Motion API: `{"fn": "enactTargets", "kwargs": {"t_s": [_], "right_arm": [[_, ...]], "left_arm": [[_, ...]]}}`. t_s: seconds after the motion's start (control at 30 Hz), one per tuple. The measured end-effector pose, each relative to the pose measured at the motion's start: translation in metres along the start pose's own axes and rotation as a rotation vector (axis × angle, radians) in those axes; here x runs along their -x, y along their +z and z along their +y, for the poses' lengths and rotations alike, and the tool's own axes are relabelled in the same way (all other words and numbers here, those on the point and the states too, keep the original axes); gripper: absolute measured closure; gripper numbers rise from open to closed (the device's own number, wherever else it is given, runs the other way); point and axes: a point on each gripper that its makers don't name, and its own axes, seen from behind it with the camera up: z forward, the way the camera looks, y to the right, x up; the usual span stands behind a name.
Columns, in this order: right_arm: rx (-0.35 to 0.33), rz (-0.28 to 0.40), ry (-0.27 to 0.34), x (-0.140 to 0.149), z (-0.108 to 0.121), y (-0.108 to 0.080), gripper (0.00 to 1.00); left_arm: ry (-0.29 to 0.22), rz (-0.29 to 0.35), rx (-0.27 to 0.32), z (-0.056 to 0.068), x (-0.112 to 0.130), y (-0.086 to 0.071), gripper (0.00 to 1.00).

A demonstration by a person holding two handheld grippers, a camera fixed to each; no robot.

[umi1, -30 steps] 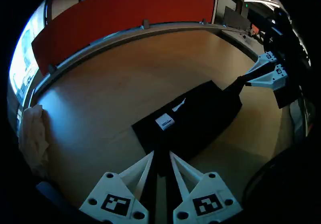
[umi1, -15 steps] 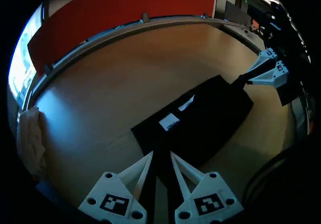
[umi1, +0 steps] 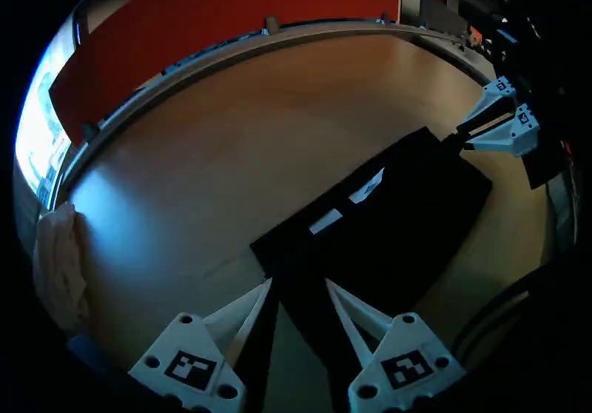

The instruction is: Fold towel

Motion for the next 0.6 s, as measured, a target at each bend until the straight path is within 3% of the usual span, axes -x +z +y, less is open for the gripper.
{"fn": "enactTargets", "kwargs": {"t_s": [0.3,0.6], "right_arm": [[0.054,0.002,0.013,-0.003,0.013,0.006,0.63],[0.091,0.010,0.032,-0.008,0.023,0.008,0.55]], "left_arm": [[0.009,0.014,-0.034,-0.009,-0.008,0.001,0.58],[0.001,0.018,-0.051,-0.019,-0.011,-0.002,0.31]]}}
